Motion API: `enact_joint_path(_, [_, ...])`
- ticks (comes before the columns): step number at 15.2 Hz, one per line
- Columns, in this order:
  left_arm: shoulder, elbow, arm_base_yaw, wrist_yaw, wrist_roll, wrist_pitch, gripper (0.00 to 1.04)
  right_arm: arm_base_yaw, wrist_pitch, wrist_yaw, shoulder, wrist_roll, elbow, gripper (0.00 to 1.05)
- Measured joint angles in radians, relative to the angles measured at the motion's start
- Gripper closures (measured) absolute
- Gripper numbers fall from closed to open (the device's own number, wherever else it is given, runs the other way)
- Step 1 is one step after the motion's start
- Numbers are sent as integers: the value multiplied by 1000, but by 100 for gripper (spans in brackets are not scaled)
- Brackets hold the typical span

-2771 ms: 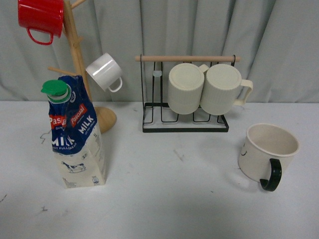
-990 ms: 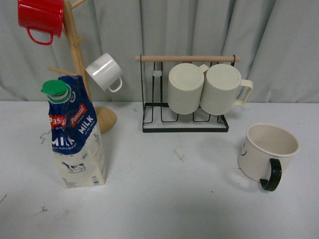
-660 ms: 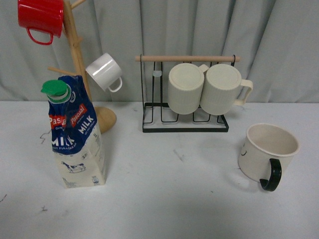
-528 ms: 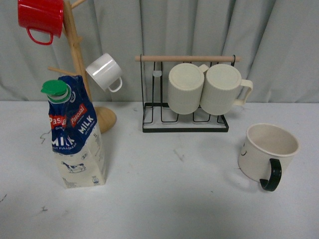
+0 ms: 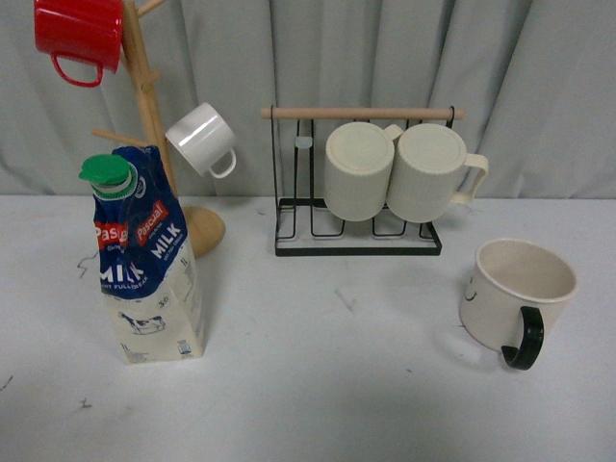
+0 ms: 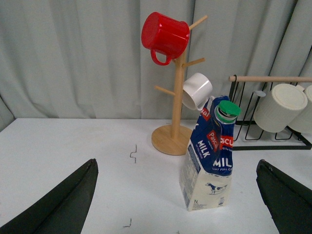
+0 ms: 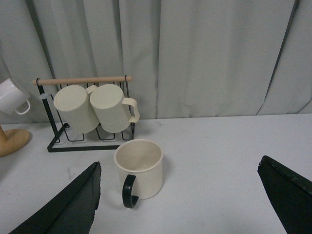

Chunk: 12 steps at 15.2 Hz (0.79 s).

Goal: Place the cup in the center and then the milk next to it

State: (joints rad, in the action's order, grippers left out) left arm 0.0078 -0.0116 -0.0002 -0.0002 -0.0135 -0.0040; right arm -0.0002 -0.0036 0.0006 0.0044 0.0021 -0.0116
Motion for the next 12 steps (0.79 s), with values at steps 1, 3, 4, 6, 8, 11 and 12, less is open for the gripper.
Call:
enact_joint_path(1, [0,0,0,0,0,0,7,0,0,0,0,0,0,6])
enact_joint_path(3, [0,0,0,0,0,0,7,0,0,0,0,0,0,6])
enact_joint_path(4, [0,0,0,0,0,0,7,0,0,0,0,0,0,6])
enact_joint_path(6, [0,0,0,0,0,0,7,0,0,0,0,0,0,6])
enact_joint_path(8, [0,0,0,0,0,0,7,0,0,0,0,0,0,6])
enact_joint_path(11, [0,0,0,0,0,0,7,8,-38,-56,198,-22,-79,6])
enact_joint_path(12, [0,0,0,0,0,0,7,9,91,-33,333,-30,-146,6])
